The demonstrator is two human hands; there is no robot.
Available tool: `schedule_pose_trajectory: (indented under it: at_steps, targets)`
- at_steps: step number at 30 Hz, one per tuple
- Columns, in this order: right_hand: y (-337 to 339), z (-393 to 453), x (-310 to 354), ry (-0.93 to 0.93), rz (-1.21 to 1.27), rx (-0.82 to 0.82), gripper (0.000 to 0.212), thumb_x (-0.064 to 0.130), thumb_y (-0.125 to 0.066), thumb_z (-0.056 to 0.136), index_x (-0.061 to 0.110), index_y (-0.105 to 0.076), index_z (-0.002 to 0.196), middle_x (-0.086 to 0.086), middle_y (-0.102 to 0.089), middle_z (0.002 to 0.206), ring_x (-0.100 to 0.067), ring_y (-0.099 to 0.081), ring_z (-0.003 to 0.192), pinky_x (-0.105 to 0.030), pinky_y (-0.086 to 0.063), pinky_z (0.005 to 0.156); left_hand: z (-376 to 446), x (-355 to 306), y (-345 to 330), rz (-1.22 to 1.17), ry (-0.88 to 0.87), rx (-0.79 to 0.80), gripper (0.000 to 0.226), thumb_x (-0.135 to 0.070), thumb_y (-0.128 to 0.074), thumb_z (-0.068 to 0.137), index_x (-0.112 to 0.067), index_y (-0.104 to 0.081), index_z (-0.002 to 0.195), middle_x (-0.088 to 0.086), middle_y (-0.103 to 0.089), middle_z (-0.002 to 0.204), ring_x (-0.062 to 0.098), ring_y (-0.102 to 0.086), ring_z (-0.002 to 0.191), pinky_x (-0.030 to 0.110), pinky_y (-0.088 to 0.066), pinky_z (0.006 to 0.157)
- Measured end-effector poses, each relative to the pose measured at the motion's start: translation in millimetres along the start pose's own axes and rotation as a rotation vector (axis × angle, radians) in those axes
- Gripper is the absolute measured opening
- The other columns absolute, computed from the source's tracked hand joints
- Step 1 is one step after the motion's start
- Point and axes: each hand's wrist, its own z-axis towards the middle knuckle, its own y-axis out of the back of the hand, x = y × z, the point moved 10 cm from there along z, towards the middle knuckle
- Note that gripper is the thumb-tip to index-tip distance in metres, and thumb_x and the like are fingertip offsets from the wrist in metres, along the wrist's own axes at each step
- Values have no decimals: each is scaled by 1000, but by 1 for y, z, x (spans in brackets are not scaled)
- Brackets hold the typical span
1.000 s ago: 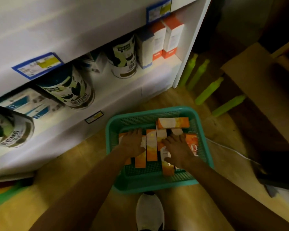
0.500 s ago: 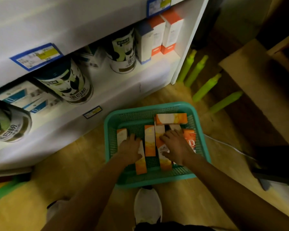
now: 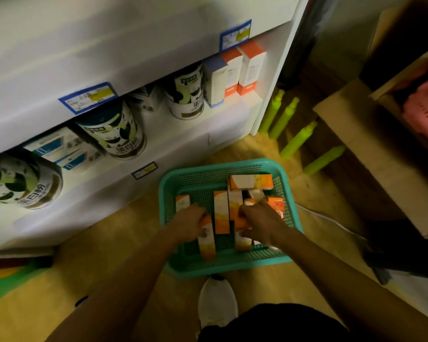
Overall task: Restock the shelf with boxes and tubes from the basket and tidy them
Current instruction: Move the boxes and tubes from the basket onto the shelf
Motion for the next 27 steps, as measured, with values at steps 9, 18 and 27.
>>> schedule_pose_trajectory:
  at_steps: [9,18,27]
  targets:
    - [108,-13,21,-60,351,-251,44,36,-79,75,21,-59,110,0,-67,99,-25,-63,90,-40,-50,74,-63,-18,107,-102,-74,-155,35,-25,-77,81,-21,-59,110,-1,-62,111,21,-59,106,32,-45,83]
    - [251,-46,102,39,262,-443,47,42,-74,84,31,-60,127,4,-68,112,-17,-64,100,-32,-52,88,-161,-38,239,30,-73,-412,43,-34,-63,95,-20,-49,133,8,-60,125,27,-58,110,36,-46,89]
    - [383,-111,189,210,139,-650,51,38,-68,89,24,-55,136,0,-57,120,-22,-61,101,-35,-50,90,-279,-75,351,125,-89,-693,56,-36,-49,103,-22,-31,154,6,-39,154,27,-43,138,35,-35,110]
